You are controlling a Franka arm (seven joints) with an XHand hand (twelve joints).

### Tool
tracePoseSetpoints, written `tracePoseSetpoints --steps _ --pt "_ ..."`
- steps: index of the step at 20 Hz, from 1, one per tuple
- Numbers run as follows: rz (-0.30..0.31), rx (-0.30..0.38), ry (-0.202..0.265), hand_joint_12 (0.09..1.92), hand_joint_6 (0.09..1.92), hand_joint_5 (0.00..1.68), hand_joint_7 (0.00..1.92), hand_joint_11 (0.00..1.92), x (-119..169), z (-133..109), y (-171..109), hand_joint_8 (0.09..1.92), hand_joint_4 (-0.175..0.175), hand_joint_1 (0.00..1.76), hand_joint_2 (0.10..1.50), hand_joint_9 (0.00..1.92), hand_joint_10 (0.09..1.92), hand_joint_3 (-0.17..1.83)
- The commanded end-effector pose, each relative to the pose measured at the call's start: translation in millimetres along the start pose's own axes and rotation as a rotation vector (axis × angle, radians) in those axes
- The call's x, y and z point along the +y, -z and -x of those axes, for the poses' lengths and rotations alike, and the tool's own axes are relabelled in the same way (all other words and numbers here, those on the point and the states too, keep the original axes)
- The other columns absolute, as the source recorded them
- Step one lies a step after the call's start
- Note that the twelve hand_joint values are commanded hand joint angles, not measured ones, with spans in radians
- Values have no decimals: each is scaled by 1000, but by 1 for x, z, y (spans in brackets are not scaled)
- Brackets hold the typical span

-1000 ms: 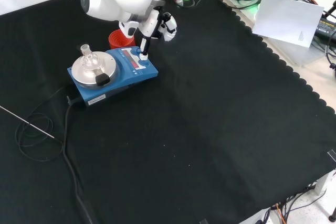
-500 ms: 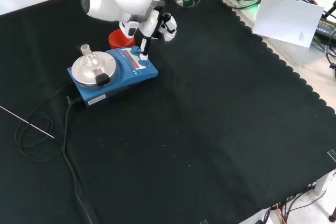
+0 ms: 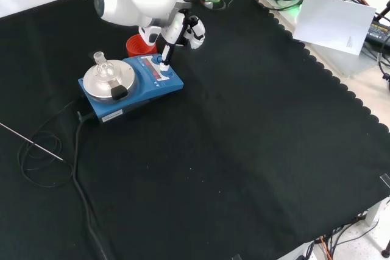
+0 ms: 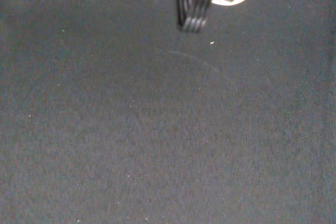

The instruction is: Turn on the heater.

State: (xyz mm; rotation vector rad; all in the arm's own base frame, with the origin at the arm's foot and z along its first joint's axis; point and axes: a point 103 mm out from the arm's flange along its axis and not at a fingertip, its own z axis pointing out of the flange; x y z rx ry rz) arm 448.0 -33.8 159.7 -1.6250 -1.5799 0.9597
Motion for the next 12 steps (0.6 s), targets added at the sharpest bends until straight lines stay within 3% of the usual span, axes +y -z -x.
tracePoseSetpoints --steps 1,7,12 --pt "18 8 9 1566 87 163 1565 1912 -15 -2 12 1568 5 1403 625 1766 1511 1058" --pt "62 20 12 1566 87 170 1566 1911 -41 2 34 1568 5 1404 624 1766 1511 1059" --pt "80 34 3 1565 87 174 1566 1911 -46 7 39 1567 4 1403 625 1766 1510 1059"
